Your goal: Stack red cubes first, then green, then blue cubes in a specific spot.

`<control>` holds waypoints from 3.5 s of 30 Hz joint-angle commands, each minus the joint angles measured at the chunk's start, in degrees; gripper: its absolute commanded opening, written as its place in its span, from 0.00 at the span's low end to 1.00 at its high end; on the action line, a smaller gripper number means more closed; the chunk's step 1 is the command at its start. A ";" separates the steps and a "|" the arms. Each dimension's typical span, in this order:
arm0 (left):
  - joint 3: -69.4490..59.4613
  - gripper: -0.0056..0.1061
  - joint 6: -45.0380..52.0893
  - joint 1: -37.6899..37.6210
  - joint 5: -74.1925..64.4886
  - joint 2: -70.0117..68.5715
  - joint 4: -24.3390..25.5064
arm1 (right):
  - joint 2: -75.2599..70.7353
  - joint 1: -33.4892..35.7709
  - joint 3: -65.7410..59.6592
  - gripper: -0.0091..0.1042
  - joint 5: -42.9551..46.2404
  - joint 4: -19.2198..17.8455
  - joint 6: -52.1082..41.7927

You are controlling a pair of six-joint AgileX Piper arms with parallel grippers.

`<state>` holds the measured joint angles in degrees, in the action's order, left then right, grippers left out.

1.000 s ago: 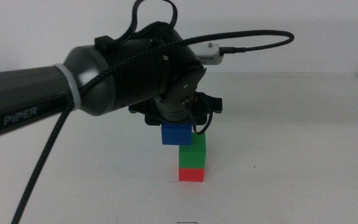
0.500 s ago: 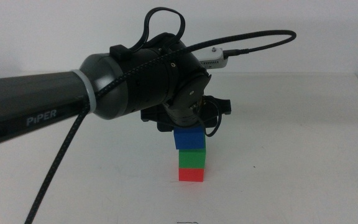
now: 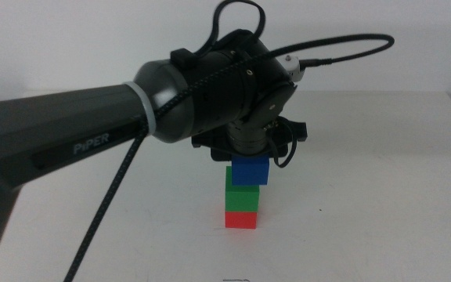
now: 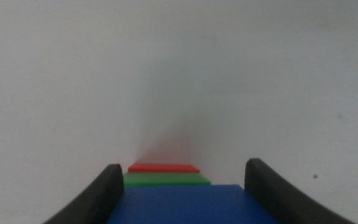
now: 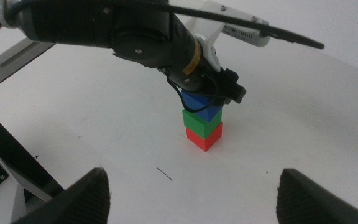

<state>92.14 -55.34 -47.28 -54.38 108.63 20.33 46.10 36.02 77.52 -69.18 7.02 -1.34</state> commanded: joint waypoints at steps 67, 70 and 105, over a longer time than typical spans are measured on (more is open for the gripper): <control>-0.41 0.64 0.94 -0.56 1.21 -2.68 4.28 | 0.03 -0.45 1.16 0.80 3.81 -0.27 -0.35; -0.41 0.68 1.40 -0.56 1.47 -2.68 4.28 | 0.03 -0.45 1.16 0.80 3.81 -0.27 -0.35; -0.90 0.88 21.05 0.12 -12.29 -30.35 10.81 | 0.03 -0.45 1.16 0.80 3.81 -0.27 -0.52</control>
<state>90.16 -36.73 -47.53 -67.63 82.43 27.37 46.10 36.02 77.52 -69.18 7.02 -1.34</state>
